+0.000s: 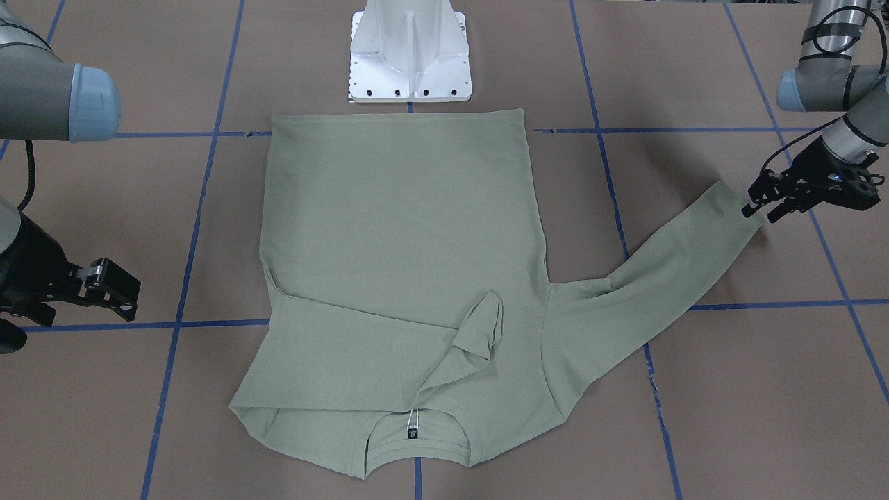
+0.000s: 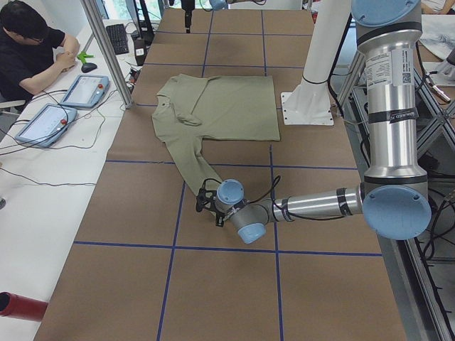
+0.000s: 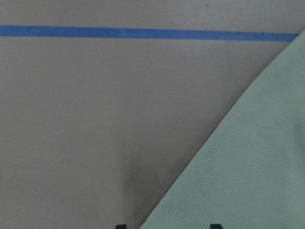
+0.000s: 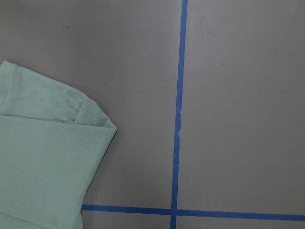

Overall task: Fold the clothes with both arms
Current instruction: 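Grasp the cuff of the other sleeve with the left gripper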

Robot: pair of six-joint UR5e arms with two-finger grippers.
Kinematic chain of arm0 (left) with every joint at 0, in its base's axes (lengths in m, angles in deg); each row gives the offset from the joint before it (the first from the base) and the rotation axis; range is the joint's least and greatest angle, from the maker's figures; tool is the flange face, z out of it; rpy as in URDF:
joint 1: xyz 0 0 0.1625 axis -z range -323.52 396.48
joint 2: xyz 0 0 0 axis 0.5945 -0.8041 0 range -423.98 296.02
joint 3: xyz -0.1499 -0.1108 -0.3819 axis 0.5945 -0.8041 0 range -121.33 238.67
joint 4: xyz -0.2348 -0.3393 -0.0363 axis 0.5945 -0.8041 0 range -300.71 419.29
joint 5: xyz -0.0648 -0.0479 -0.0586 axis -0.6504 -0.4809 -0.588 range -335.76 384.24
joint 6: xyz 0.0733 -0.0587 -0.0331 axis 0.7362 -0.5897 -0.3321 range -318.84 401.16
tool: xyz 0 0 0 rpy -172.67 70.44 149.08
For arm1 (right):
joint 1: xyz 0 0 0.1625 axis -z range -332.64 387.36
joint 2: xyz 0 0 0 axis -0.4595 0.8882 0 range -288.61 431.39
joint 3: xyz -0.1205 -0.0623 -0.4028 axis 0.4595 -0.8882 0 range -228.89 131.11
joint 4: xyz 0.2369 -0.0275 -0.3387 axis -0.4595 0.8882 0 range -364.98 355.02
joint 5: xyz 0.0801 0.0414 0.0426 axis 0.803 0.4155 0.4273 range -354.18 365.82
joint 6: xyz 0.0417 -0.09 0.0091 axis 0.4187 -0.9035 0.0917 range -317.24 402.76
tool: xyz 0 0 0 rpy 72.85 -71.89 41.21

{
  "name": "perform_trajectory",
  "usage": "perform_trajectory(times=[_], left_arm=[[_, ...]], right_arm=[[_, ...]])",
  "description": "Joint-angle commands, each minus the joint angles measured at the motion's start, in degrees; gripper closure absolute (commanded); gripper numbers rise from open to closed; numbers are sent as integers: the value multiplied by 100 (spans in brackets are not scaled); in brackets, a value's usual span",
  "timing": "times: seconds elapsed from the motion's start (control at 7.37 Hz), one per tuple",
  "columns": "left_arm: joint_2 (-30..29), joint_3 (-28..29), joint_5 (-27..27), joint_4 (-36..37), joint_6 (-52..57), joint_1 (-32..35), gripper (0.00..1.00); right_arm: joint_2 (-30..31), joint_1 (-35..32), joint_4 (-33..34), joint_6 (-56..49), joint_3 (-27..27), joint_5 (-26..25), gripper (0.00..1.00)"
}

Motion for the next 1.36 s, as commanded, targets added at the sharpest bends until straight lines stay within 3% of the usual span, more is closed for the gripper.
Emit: perform_trajectory(times=[0.0,0.41,0.68,0.95,1.22], left_arm=[[-4,350,-9,-233,335,-23,35],[-4,327,-9,-305,318,-23,37],[-4,344,-9,-384,266,-23,60],[-4,327,-9,-393,266,-23,95],[-4,283,-9,-428,283,-23,100]], right_arm=[[1,9,0,28,1,-2,0],[-17,0,0,28,45,25,0],[-8,0,26,37,98,25,0],[-8,-9,35,37,98,25,0],[-8,-17,35,37,98,34,0]])
